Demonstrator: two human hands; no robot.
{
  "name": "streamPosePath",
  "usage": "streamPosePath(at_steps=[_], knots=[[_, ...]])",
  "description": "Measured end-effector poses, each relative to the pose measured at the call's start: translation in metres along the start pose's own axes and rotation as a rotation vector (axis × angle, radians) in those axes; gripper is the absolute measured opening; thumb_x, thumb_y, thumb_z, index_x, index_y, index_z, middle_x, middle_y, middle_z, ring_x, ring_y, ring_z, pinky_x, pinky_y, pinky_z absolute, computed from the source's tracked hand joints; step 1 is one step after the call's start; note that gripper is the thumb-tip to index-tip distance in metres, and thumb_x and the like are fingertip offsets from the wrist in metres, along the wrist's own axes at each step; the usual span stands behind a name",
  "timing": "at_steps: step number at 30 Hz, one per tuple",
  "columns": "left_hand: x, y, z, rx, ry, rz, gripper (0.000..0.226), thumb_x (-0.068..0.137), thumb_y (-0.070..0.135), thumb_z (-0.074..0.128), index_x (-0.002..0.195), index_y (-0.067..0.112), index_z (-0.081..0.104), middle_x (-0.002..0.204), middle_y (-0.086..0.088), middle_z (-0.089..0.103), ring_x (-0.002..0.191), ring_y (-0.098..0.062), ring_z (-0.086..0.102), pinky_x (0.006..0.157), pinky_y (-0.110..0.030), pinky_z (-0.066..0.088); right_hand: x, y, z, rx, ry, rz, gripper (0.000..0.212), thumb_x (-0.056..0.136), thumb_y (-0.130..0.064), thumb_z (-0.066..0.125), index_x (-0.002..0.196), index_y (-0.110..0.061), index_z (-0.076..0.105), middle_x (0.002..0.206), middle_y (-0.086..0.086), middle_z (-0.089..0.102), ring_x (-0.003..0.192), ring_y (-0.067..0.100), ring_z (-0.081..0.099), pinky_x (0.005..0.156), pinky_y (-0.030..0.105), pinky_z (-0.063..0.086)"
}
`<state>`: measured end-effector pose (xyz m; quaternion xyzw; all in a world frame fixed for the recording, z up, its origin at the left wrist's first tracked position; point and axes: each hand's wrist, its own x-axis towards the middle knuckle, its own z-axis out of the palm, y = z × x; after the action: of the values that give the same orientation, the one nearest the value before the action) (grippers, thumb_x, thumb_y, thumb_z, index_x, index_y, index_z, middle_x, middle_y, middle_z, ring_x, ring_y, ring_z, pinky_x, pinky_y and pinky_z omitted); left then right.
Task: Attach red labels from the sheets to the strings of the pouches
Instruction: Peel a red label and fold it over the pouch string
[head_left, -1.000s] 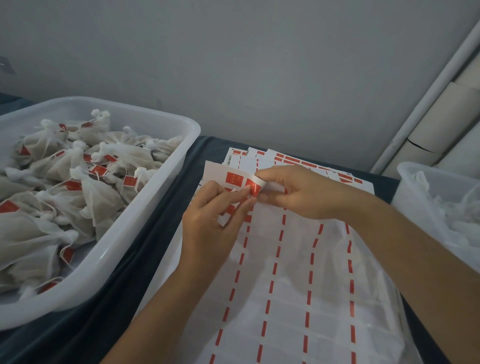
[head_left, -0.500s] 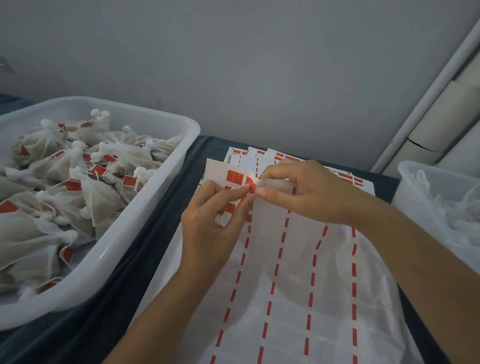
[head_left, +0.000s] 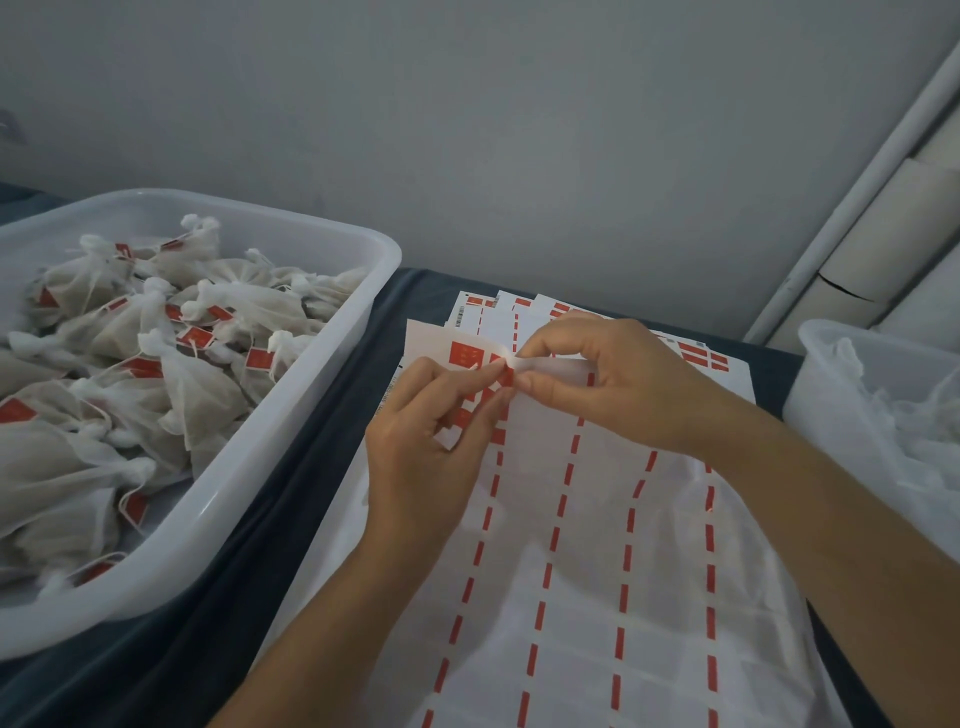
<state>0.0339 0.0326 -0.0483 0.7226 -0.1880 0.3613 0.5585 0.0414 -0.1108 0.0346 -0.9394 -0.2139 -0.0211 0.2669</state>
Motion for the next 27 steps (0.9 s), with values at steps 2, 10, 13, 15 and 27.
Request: streamPosePath(at_steps=[2, 10, 13, 15, 27], knots=[[0.000, 0.000, 0.000, -0.004, -0.003, -0.004, 0.022, 0.077, 0.021, 0.063, 0.098, 0.020, 0.060, 0.082, 0.008, 0.055, 0.067, -0.002, 0.052, 0.068, -0.003, 0.046, 0.000, -0.001, 0.000, 0.008, -0.003, 0.004, 0.014, 0.087, -0.036, 0.055, 0.095, -0.029, 0.065, 0.093, -0.017, 0.058, 0.091, 0.002, 0.052, 0.081, 0.019, 0.040], [0.001, 0.004, -0.001, -0.097, -0.018, -0.138, 0.016, 0.077, 0.037, 0.061, 0.092, 0.030, 0.061, 0.082, 0.021, 0.055, 0.073, -0.010, 0.057, 0.066, -0.008, 0.049, -0.001, -0.001, 0.002, 0.013, 0.009, -0.031, 0.007, 0.091, -0.028, 0.054, 0.088, -0.033, 0.058, 0.084, -0.027, 0.052, 0.087, -0.004, 0.050, 0.077, 0.010, 0.036], [0.002, 0.006, -0.002, -0.141, -0.031, -0.216, 0.013, 0.075, 0.036, 0.061, 0.087, 0.040, 0.059, 0.081, 0.021, 0.058, 0.075, -0.012, 0.061, 0.068, -0.011, 0.051, -0.002, -0.001, 0.002, 0.005, -0.002, -0.039, 0.008, 0.092, -0.028, 0.052, 0.088, -0.034, 0.056, 0.084, -0.027, 0.051, 0.086, -0.006, 0.049, 0.076, 0.007, 0.034], [0.002, 0.007, -0.003, -0.143, -0.066, -0.202, 0.012, 0.075, 0.034, 0.061, 0.086, 0.039, 0.059, 0.079, 0.019, 0.058, 0.074, -0.013, 0.060, 0.067, -0.014, 0.052, -0.004, -0.001, 0.003, -0.011, -0.015, -0.040, 0.007, 0.092, -0.028, 0.050, 0.090, -0.031, 0.056, 0.085, -0.025, 0.051, 0.088, -0.003, 0.049, 0.077, 0.008, 0.035], [0.005, 0.011, -0.005, -0.408, -0.128, -0.504, 0.011, 0.066, 0.036, 0.066, 0.073, 0.029, 0.070, 0.074, 0.003, 0.068, 0.073, -0.015, 0.064, 0.063, -0.016, 0.053, -0.008, -0.002, 0.005, -0.076, 0.035, -0.094, 0.014, 0.092, -0.022, 0.054, 0.100, -0.018, 0.065, 0.089, -0.019, 0.051, 0.091, 0.001, 0.048, 0.082, 0.017, 0.038]])
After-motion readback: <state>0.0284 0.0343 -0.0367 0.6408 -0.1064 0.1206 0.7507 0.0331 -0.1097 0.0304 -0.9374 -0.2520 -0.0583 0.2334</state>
